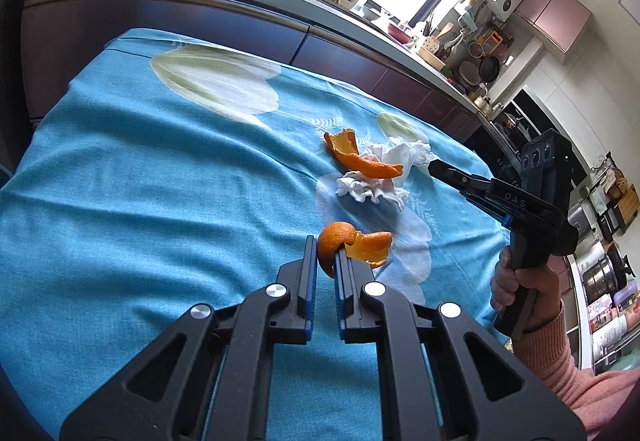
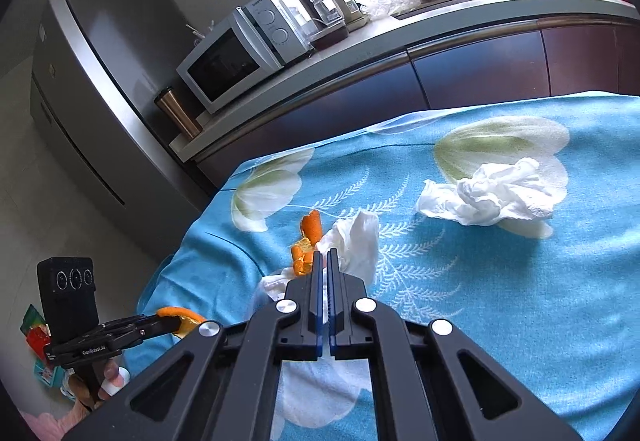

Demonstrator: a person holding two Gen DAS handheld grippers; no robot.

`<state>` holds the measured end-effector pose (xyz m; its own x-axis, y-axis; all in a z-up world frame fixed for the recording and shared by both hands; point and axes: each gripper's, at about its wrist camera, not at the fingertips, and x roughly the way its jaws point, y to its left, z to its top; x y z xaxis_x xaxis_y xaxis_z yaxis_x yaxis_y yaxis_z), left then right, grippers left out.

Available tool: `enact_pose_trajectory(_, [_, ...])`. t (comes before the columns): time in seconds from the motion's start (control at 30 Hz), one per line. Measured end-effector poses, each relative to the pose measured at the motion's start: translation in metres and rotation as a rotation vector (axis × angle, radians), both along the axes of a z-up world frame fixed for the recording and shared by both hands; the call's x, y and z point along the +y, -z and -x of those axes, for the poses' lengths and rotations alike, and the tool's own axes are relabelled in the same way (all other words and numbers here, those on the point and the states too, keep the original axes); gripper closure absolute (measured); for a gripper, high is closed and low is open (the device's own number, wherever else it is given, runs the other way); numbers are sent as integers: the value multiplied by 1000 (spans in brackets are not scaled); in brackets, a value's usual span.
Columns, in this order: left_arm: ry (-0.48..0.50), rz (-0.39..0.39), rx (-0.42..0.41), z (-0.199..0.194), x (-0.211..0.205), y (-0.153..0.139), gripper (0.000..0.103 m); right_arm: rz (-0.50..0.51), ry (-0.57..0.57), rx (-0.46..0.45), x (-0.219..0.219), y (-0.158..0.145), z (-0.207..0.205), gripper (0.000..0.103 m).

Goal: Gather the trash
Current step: 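Grasp orange peel with left tool while right tool grasps white tissue, then grasp second white tissue with right tool while left tool holds orange peel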

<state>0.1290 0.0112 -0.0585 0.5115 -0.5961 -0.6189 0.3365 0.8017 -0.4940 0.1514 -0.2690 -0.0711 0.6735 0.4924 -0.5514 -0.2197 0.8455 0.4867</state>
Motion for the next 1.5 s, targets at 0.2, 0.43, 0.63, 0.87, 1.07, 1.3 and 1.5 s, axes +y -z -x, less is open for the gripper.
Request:
enact_pose_trajectory(0.2, [-10, 2, 6, 4, 5, 3, 95, 42, 36, 56, 6, 16, -20, 65])
enact_pose_trajectory(0.43, [-12, -2, 13, 6, 8, 6, 95, 13, 18, 120, 20, 32, -50, 65])
enact_pose_trajectory(0.63, [-21, 0, 9, 5, 12, 3, 95, 28, -22, 94, 31, 27, -48, 98])
enact_pose_trajectory(0.87, [-27, -4, -10, 9, 18, -2, 95, 37, -16, 21, 26, 6, -23, 101])
enact_pose_trajectory(1.07, [-39, -1, -28, 16, 25, -8, 95, 15, -12, -32, 20, -10, 1, 101])
enact_pose_trajectory(1.3, [-53, 0, -49, 25, 34, -14, 95, -13, -34, -88, 26, -30, 24, 101])
enact_pose_trajectory(1.5, [-64, -2, -62, 31, 44, -20, 95, -44, -76, -116, 39, -36, 36, 101])
